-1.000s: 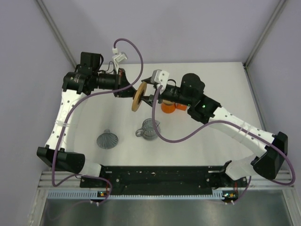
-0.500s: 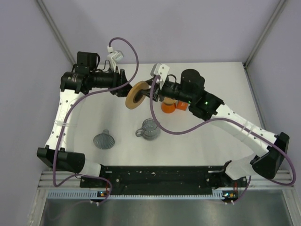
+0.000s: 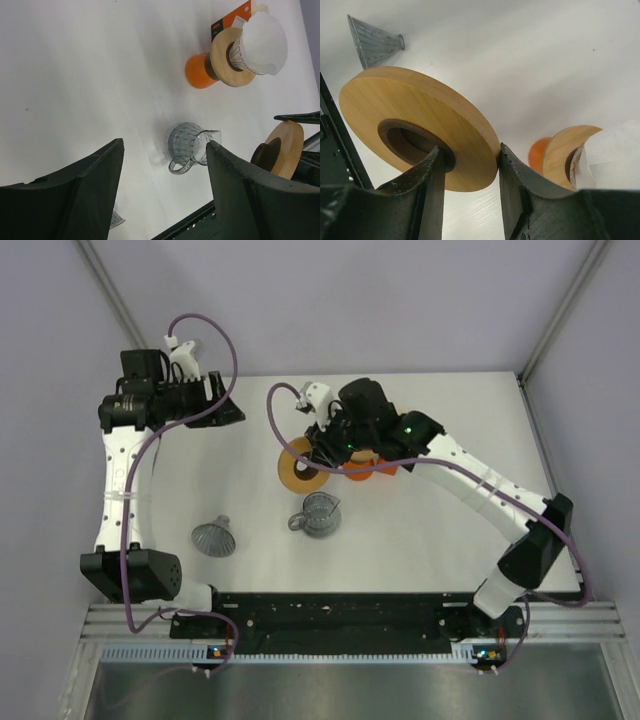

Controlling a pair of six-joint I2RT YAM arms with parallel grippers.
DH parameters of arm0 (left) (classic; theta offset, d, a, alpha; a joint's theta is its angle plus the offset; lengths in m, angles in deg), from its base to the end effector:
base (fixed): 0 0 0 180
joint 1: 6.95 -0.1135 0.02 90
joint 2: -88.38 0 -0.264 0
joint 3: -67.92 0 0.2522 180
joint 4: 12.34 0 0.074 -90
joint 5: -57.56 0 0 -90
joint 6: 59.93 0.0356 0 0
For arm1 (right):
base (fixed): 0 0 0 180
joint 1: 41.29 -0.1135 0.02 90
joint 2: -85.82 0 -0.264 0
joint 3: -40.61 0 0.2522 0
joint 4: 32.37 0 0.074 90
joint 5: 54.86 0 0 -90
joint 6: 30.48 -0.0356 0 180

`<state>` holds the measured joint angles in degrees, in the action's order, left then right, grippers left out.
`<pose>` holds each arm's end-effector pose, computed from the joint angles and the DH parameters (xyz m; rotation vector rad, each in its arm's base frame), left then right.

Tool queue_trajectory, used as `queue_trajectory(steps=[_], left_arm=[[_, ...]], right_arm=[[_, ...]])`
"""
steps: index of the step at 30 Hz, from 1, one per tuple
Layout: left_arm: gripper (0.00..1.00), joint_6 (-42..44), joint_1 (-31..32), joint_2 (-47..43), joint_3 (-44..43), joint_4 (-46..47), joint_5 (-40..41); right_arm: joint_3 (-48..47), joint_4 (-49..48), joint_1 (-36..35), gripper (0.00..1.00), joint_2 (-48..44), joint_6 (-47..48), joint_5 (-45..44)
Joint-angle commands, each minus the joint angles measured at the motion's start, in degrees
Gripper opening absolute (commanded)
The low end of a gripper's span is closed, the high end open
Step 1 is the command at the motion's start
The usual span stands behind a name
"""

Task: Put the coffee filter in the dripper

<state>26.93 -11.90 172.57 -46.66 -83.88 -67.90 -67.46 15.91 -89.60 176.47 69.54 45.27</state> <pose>0.2891 0.0043 0.4360 0.1631 2.2128 -0.6862 0.2329 0.2709 0.3971 -1.1435 1.8269 0.5808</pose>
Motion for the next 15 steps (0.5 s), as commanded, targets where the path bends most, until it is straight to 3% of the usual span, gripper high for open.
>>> queue_trajectory(steps=[1,9,15], left_arm=[[0.72,-0.03,-0.76,-0.6,1.5,3.11,3.2],[0.72,1.03,-2.08,-2.79,4.57,4.52,5.05],[0.72,1.11,-2.52,-2.97,5.28,4.6,4.7]], right_arm=[[-12.81,15.46,-0.2,0.0,7.41,3.06,0.86],[-32.51,34.28,-0.29,0.0,23.94,6.68,0.5],[-34.55,37.81,-0.64,0.0,30.37,9.31,1.56]])
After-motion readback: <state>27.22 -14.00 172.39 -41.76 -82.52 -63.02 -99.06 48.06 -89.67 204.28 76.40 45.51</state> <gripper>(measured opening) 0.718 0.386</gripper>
